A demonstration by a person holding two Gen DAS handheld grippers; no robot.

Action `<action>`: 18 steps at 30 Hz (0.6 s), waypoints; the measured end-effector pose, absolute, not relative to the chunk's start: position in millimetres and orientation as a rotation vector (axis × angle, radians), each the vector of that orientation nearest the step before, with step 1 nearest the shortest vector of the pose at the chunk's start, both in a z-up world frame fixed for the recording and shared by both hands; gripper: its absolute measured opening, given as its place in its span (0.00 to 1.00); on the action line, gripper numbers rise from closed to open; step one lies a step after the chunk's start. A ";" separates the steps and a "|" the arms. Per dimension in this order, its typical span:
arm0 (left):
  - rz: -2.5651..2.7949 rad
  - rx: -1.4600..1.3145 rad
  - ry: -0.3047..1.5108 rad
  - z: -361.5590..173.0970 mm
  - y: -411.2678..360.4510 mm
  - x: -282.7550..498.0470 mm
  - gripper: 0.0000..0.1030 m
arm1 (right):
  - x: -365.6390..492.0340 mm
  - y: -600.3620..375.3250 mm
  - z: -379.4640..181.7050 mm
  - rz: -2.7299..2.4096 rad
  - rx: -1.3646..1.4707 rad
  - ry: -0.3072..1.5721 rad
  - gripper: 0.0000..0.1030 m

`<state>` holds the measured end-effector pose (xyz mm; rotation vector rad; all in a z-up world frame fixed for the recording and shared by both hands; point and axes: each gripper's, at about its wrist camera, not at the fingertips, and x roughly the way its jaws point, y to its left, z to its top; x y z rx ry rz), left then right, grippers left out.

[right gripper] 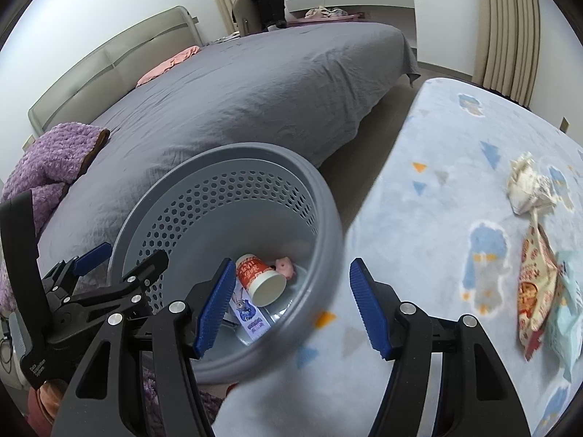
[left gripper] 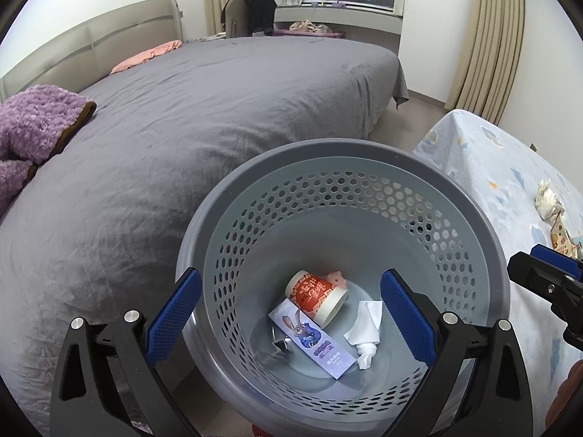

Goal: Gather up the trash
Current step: 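Move both open tools back over the blanket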

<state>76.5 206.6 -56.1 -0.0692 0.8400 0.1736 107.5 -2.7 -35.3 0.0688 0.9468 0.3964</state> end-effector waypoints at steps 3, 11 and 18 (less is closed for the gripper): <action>0.161 -0.061 0.825 -52.2 200.5 71.6 0.94 | 97.9 -12.1 -33.3 0.386 0.081 0.943 0.60; 0.129 -0.030 0.801 -34.0 174.5 59.1 0.94 | 68.8 -61.6 -25.5 0.321 0.122 0.939 0.60; 0.089 -0.065 0.794 -15.1 141.1 43.3 0.94 | 35.3 -137.5 -10.2 0.205 0.137 0.924 0.60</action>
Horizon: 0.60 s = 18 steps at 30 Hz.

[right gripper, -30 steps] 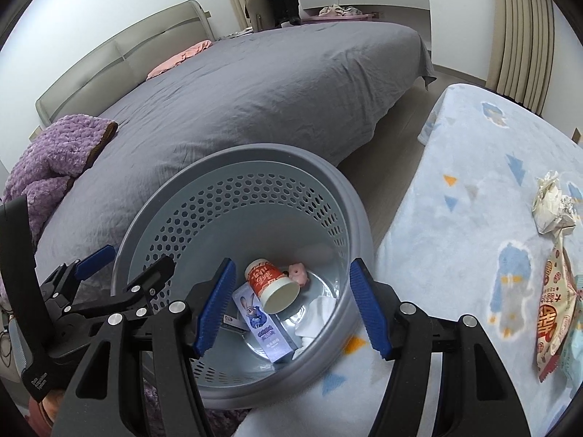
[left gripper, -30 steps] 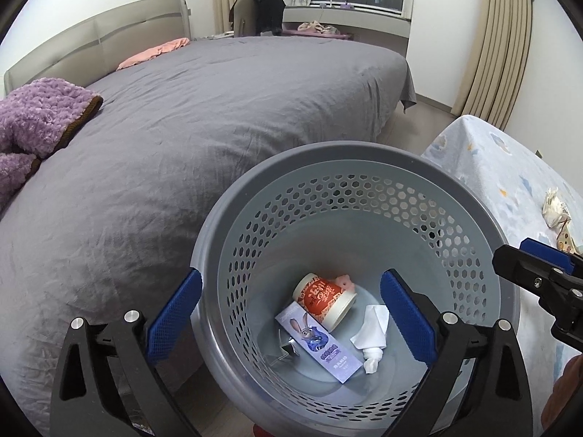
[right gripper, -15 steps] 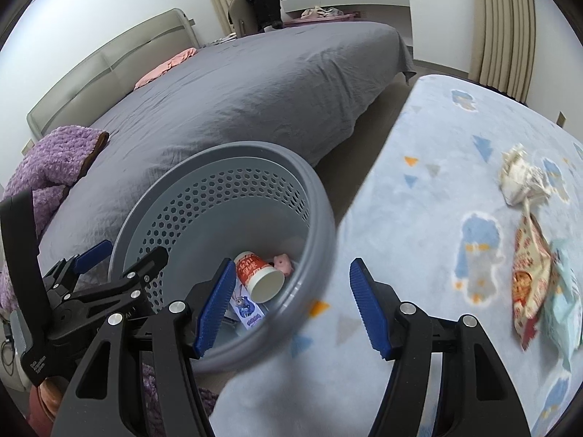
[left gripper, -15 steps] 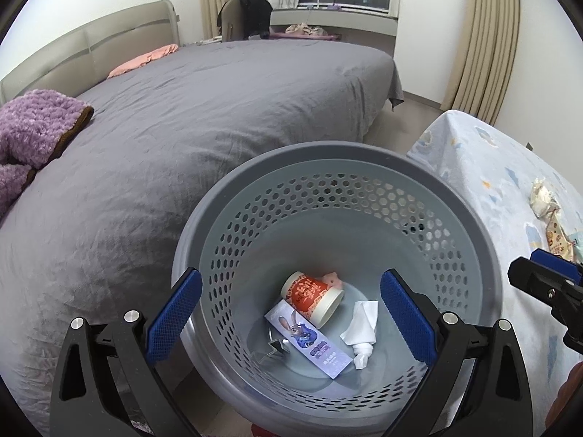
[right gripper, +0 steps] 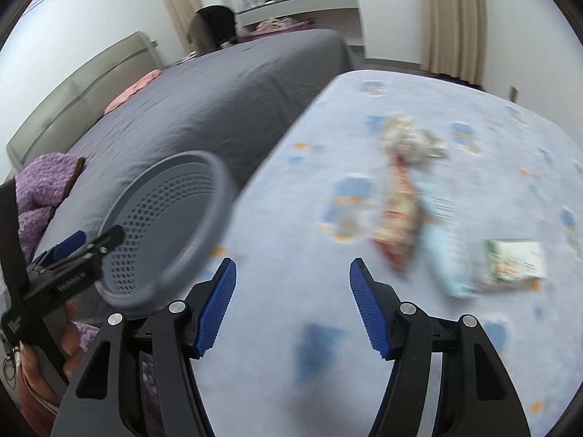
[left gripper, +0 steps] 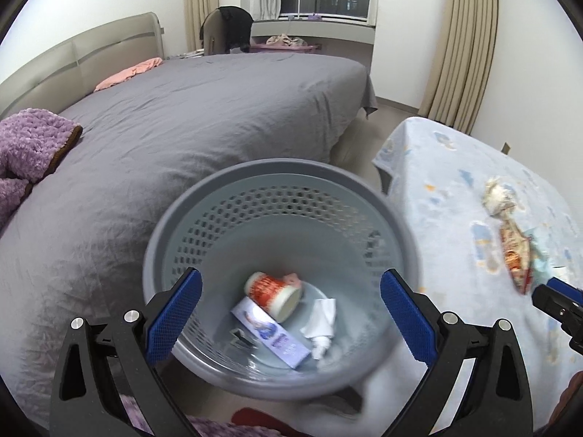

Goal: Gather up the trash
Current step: 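Move both open tools back over the blanket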

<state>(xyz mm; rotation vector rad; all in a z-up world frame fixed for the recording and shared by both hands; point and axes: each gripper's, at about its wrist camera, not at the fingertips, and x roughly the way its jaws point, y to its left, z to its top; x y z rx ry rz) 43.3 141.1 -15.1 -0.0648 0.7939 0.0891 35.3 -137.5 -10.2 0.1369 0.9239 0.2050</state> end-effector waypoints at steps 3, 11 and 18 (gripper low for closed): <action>0.068 -0.060 0.800 -8.9 119.6 39.5 0.94 | 23.5 -174.0 -6.9 0.144 0.139 0.925 0.61; -0.003 -0.041 0.799 4.1 60.1 33.2 0.94 | 4.5 -262.9 -17.4 0.021 0.158 0.963 0.62; -0.044 -0.004 0.813 9.0 17.3 36.4 0.94 | 18.0 -293.2 -27.4 0.038 0.147 0.988 0.65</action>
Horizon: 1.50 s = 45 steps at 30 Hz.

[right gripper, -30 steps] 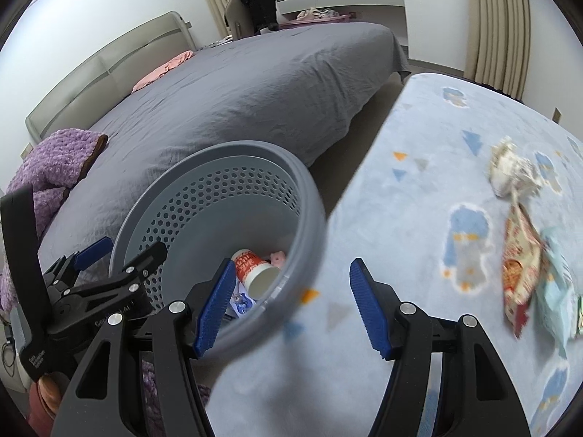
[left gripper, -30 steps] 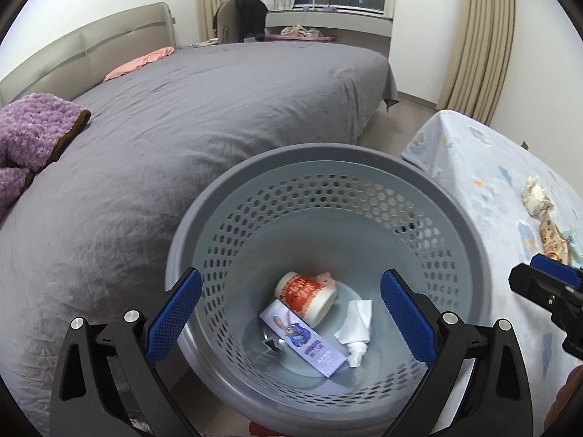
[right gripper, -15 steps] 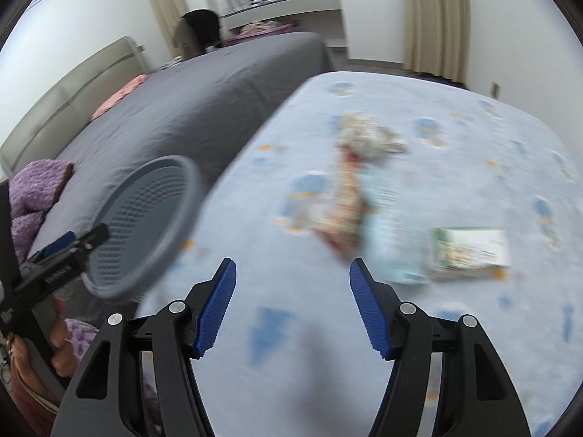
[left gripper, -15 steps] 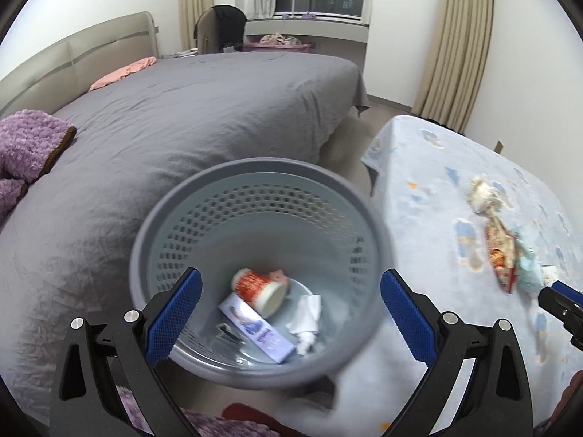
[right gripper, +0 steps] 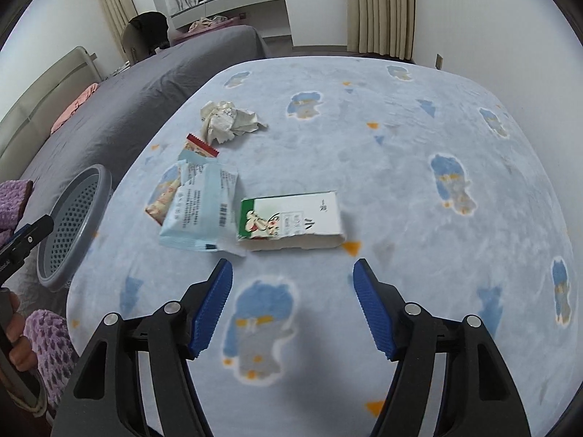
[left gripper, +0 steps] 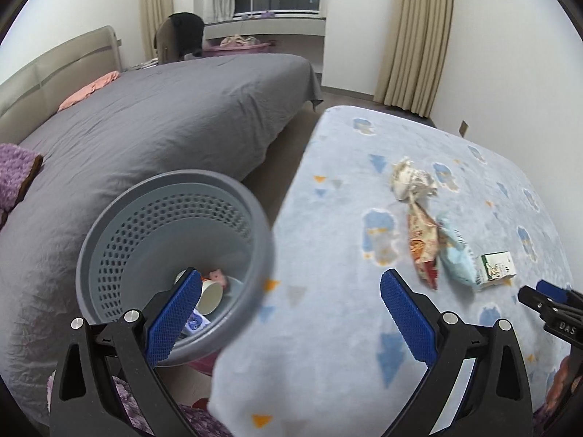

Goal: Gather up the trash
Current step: 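Move both open tools back over the blanket, then close the right tool on the green-and-white milk carton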

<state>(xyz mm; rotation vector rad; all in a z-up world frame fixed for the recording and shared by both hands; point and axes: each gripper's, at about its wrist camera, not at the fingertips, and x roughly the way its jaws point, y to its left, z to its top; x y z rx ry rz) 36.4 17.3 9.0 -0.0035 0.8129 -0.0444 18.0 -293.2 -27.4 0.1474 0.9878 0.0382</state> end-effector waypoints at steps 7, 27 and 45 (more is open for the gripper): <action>-0.058 0.022 0.824 10.2 -11.2 44.9 0.94 | 39.7 -307.1 -35.9 0.075 0.170 1.021 0.70; -0.068 0.088 0.848 5.4 -50.2 58.4 0.94 | 68.8 -286.2 -54.9 0.070 0.169 1.045 0.81; -0.068 0.101 0.862 -2.0 -57.0 59.1 0.94 | 86.5 -291.9 -74.0 0.041 0.200 1.093 0.82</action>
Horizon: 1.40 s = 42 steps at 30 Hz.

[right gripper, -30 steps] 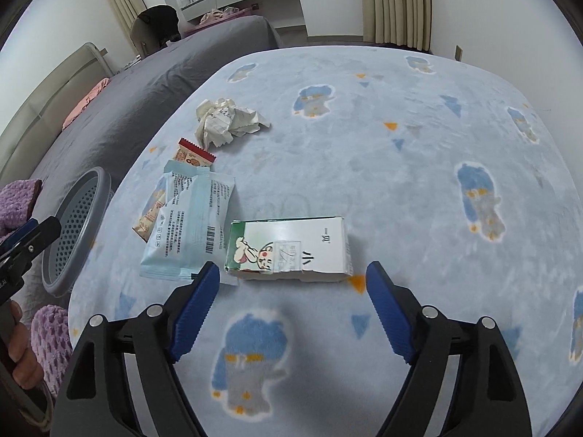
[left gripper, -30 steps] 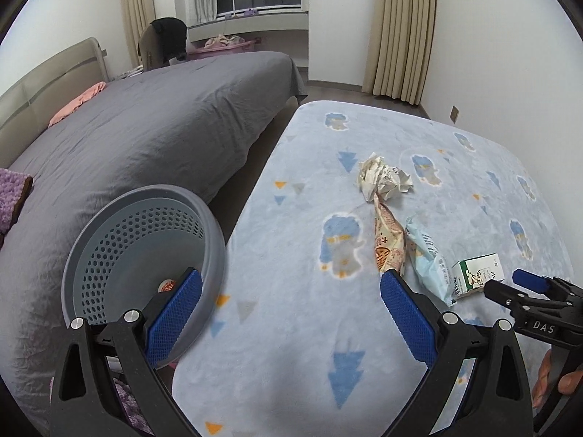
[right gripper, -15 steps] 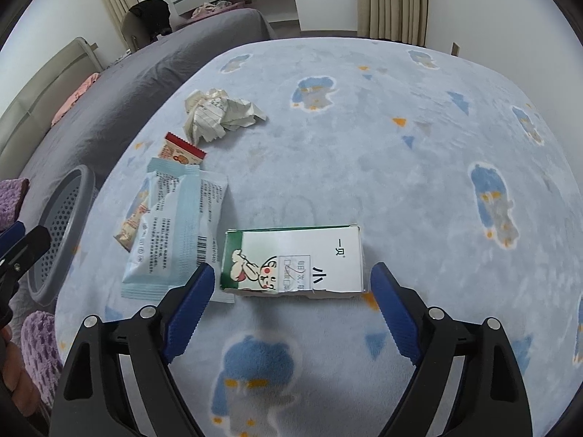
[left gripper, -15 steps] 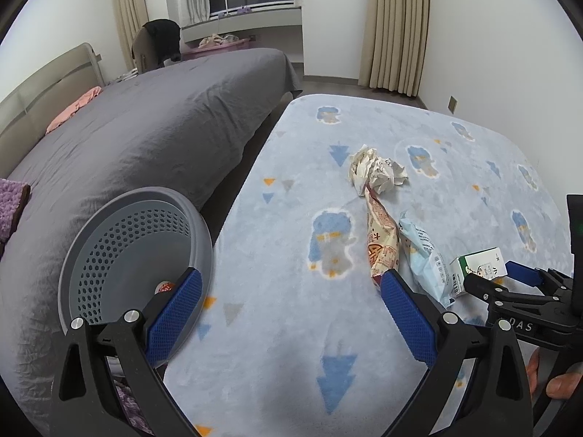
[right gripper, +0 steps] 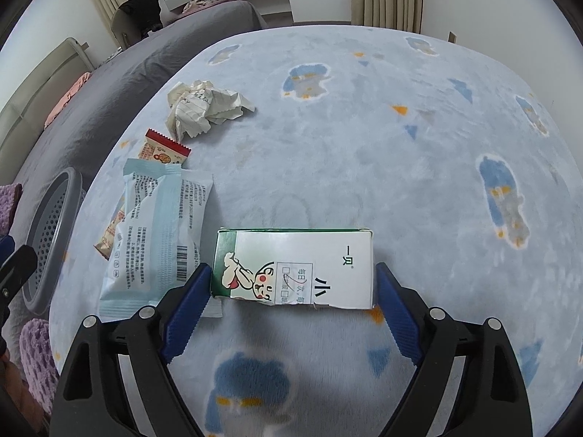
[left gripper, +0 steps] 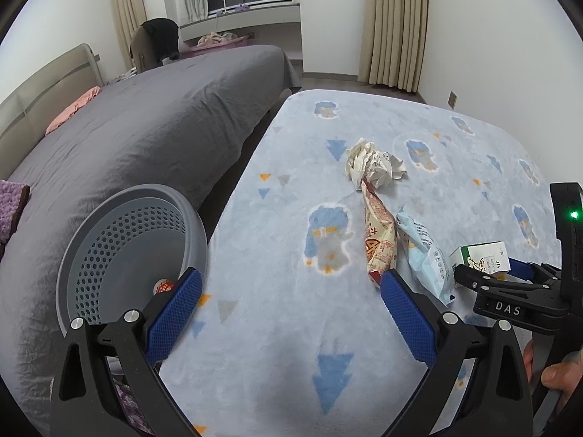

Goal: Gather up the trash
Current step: 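Close the right tool on the green-and-white milk carton, then grasp the light blue snack wrapper with the left tool while the right tool holds the carton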

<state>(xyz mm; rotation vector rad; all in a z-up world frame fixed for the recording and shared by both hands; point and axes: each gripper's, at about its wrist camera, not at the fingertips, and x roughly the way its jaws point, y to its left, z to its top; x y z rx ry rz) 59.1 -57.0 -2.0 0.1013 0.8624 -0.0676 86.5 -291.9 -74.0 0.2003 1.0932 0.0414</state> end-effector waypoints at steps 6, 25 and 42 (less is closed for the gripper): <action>-0.079 0.117 0.873 -6.0 -66.9 57.9 0.94 | 89.5 -299.2 -73.0 0.030 0.219 1.068 0.81; -0.146 0.135 0.907 -14.9 -115.1 58.4 0.94 | 64.2 -341.6 -33.8 -0.051 0.266 0.934 0.80; -0.182 0.198 0.989 -56.0 -183.3 82.1 0.94 | 45.1 -389.2 -28.2 -0.101 0.400 0.901 0.80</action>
